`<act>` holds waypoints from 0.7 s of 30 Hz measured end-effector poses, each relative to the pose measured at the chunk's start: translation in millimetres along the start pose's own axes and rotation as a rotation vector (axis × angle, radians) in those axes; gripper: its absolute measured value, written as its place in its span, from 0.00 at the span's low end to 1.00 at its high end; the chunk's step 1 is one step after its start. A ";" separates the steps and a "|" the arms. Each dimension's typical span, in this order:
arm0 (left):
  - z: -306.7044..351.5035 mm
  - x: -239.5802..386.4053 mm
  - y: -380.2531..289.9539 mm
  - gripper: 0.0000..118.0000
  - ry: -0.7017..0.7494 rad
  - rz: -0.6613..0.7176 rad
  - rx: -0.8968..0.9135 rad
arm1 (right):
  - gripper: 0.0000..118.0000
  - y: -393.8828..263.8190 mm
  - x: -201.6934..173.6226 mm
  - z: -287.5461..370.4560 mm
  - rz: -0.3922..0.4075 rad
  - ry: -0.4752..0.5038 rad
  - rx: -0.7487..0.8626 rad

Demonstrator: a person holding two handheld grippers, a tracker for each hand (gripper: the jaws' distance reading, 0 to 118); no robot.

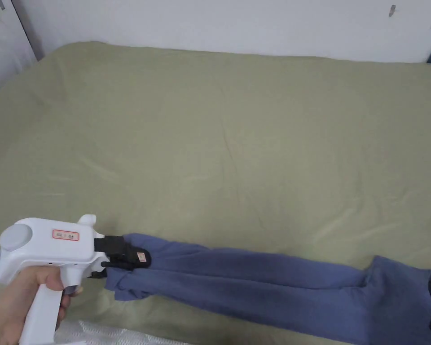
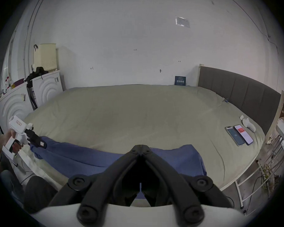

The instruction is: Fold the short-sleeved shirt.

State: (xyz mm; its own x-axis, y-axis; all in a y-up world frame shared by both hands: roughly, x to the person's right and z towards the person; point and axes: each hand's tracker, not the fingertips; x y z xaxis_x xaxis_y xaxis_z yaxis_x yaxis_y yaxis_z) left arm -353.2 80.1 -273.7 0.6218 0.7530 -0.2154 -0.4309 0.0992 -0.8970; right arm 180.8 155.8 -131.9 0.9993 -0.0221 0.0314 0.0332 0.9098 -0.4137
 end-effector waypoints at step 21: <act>-21.6 146.1 -26.5 0.03 0.155 -0.302 0.009 | 0.00 4.7 17.5 15.9 0.001 0.016 0.069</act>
State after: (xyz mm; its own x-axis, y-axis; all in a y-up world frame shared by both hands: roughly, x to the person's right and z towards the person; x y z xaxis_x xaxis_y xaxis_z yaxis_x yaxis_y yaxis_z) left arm -236.8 173.4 -289.7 0.8138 0.5811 0.0032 -0.2170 0.3090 -0.9260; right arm 198.1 166.3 -118.9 0.9995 -0.0273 0.0162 0.0313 0.9363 -0.3499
